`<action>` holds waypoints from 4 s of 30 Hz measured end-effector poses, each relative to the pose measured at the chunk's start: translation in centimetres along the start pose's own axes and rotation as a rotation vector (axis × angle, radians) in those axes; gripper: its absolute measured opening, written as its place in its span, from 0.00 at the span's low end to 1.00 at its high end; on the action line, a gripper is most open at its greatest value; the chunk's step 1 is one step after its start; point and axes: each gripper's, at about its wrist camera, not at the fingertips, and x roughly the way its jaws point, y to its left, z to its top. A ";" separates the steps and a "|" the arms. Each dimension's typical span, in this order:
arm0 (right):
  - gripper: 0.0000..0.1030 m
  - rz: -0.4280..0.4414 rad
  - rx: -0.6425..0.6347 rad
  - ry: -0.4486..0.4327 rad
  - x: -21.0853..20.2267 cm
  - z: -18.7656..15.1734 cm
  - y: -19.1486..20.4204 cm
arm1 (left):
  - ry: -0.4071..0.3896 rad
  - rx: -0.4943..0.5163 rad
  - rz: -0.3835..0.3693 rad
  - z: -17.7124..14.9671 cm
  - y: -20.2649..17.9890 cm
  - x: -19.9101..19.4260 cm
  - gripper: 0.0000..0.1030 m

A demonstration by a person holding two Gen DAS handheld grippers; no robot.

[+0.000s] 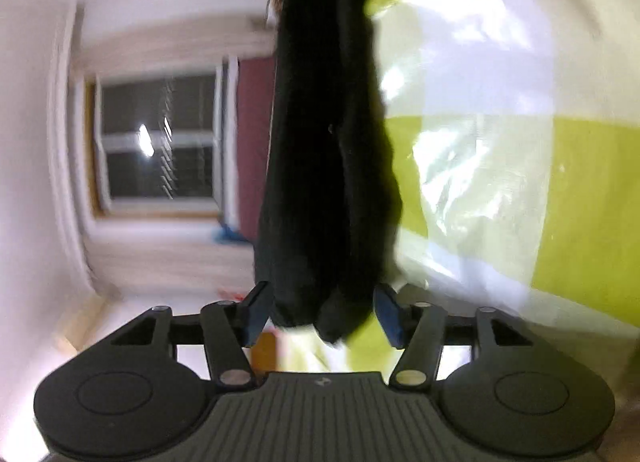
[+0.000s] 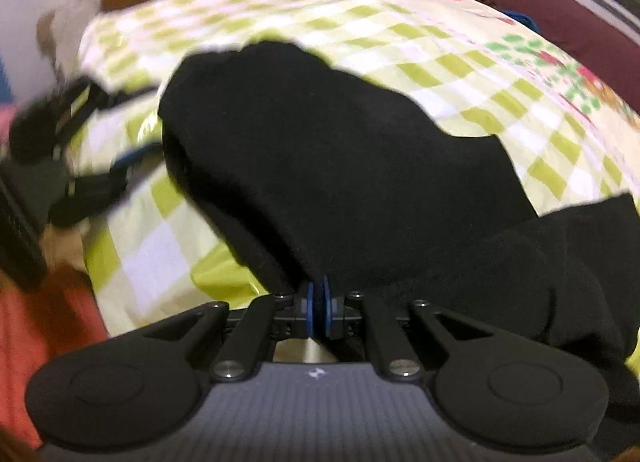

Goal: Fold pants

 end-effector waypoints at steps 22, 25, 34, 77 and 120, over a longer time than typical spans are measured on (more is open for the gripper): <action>0.43 -0.293 0.716 -0.117 0.6 3.2 -25.3 | -0.236 -0.667 -0.380 14.9 7.6 -1.1 0.73; 0.58 -0.353 0.737 -0.046 5.0 5.7 -27.2 | -0.222 -0.681 -0.413 15.8 7.4 -0.7 0.73; 0.05 -0.502 0.740 0.015 7.6 5.5 -31.3 | -0.213 -0.650 -0.417 16.4 7.4 -0.9 0.73; 0.07 -0.399 1.057 -0.418 -19.0 -26.3 -21.1 | -0.288 -0.298 -0.339 21.6 3.7 -6.0 0.73; 0.41 -0.499 1.312 -0.351 -25.7 -31.9 -33.9 | -0.356 -0.108 -0.370 22.0 2.8 -5.5 0.75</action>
